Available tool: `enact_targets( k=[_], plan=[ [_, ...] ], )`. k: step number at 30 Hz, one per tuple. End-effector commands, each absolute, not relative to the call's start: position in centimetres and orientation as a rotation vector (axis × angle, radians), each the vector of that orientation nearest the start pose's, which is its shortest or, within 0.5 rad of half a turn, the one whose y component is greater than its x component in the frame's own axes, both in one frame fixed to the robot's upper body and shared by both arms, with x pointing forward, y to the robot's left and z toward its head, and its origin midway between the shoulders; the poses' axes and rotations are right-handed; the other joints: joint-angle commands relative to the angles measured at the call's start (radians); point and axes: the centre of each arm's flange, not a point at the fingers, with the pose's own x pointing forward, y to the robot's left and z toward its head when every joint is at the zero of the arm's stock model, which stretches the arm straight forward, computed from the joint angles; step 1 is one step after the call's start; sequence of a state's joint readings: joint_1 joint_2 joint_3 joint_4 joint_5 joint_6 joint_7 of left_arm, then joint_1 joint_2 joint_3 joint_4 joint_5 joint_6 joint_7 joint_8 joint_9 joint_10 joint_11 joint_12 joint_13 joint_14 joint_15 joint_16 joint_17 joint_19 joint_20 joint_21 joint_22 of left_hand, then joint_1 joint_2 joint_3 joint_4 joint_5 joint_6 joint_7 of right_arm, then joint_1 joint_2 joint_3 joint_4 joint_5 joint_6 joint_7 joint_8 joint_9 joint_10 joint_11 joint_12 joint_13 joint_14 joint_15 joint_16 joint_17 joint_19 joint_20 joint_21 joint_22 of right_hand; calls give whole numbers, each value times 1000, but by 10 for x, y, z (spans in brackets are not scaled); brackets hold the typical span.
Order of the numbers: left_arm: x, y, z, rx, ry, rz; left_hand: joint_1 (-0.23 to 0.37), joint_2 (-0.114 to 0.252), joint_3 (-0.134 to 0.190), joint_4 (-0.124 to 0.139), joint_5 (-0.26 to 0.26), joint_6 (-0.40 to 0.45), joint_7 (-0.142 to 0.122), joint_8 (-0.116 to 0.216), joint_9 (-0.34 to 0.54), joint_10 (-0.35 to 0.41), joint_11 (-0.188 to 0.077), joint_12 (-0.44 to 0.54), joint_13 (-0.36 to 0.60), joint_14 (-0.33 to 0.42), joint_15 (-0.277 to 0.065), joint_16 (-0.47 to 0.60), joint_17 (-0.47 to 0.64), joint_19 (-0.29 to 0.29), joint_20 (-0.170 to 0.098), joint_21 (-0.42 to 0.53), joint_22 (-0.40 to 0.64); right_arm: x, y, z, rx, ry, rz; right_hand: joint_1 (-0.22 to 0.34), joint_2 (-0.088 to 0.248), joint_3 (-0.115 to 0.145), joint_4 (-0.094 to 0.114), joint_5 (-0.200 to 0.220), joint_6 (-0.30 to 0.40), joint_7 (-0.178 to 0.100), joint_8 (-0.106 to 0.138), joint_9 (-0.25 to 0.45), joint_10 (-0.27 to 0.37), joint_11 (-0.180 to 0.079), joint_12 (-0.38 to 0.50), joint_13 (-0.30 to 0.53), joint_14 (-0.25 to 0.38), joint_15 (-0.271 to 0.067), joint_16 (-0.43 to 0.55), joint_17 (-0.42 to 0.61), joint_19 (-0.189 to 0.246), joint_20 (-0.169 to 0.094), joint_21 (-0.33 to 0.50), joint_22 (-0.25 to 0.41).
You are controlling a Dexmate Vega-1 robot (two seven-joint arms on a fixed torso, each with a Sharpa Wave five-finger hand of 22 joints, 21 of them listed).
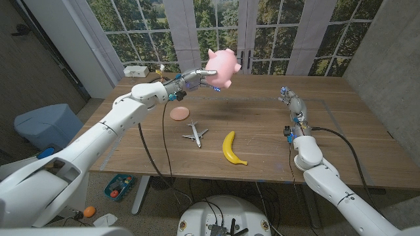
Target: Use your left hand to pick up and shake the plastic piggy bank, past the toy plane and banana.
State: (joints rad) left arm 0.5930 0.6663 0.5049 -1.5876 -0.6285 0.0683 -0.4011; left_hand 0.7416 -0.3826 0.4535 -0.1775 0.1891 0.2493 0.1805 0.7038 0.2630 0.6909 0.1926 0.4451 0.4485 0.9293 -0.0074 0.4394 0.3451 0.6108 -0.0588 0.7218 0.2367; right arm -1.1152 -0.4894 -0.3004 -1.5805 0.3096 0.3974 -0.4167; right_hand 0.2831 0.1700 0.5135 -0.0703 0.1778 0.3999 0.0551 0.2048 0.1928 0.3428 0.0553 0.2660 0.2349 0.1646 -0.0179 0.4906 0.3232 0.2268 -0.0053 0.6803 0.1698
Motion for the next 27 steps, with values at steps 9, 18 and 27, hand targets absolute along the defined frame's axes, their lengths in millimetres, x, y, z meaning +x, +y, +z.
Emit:
enact_targets(
  k=[9,18,27],
  plan=[
    [591,201,99,696,-546,-333,519,511,2,1,8,538,-217,10,6,399,-389,-7,8,116,-233,-5,6,-8,-18,16,-3,578,-281,-64,-33,-760,-117,12,8,2,5,6,8,4,1,3,8,-2,-4,1,4,-2,-4,2,8,-2,-5,4],
    [572,198,93,853,-594,33,520,515,3,3,10,536,-217,9,6,398,-390,-12,11,115,-233,-8,8,-11,-18,25,-6,579,-282,-64,-36,-761,-113,12,8,2,6,6,6,2,0,3,8,-2,-4,2,4,-1,-5,3,9,-3,-8,4],
    [560,187,83,859,-577,383,518,513,1,3,11,541,-228,12,7,403,-392,-20,7,115,-233,-11,11,-11,-21,36,-10,580,-283,-65,-33,-758,-112,11,8,1,7,6,7,2,0,4,9,0,-4,2,5,-1,-6,3,10,-2,-10,4]
  ],
)
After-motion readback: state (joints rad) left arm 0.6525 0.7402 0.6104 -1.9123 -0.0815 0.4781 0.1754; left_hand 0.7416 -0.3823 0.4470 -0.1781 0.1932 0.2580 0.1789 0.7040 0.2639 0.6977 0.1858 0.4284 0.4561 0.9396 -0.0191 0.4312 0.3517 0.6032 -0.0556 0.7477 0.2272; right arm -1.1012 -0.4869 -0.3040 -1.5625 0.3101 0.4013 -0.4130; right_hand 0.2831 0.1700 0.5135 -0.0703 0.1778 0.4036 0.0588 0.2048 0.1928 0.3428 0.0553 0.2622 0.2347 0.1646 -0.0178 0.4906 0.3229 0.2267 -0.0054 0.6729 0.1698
